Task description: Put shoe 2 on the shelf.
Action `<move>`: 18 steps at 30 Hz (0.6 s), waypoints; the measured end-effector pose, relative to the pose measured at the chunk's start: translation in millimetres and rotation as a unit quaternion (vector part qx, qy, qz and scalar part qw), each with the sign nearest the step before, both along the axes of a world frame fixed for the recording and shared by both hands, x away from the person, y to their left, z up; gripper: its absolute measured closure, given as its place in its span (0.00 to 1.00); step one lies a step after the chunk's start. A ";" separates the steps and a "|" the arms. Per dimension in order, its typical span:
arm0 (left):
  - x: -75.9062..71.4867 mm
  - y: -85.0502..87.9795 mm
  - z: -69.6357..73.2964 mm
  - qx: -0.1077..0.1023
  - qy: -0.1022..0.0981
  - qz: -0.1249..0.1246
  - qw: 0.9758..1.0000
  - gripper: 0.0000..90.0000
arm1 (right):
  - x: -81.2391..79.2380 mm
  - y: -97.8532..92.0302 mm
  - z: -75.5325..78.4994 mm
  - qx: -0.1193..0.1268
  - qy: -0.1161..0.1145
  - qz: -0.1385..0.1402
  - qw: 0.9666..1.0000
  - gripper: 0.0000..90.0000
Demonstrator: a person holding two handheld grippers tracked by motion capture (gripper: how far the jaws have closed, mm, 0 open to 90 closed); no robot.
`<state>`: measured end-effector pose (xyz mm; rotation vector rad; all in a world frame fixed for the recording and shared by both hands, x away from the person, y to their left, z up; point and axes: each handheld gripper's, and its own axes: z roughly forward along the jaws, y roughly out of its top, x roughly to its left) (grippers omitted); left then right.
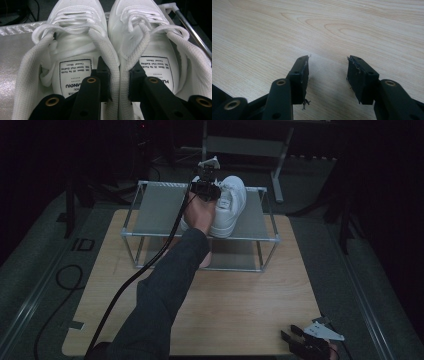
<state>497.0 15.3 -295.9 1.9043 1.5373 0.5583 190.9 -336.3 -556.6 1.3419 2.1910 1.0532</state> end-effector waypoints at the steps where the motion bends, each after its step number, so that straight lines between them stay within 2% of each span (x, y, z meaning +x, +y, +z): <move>1: 0.2 0.2 -0.2 -0.001 0.000 0.003 1.000 0.85 | 0.0 0.0 0.0 0.000 0.000 0.000 1.000 0.57; 18: 3.8 5.7 0.2 -0.003 -0.001 0.028 1.000 0.85 | 0.0 -0.3 0.0 0.001 0.000 0.000 1.000 0.57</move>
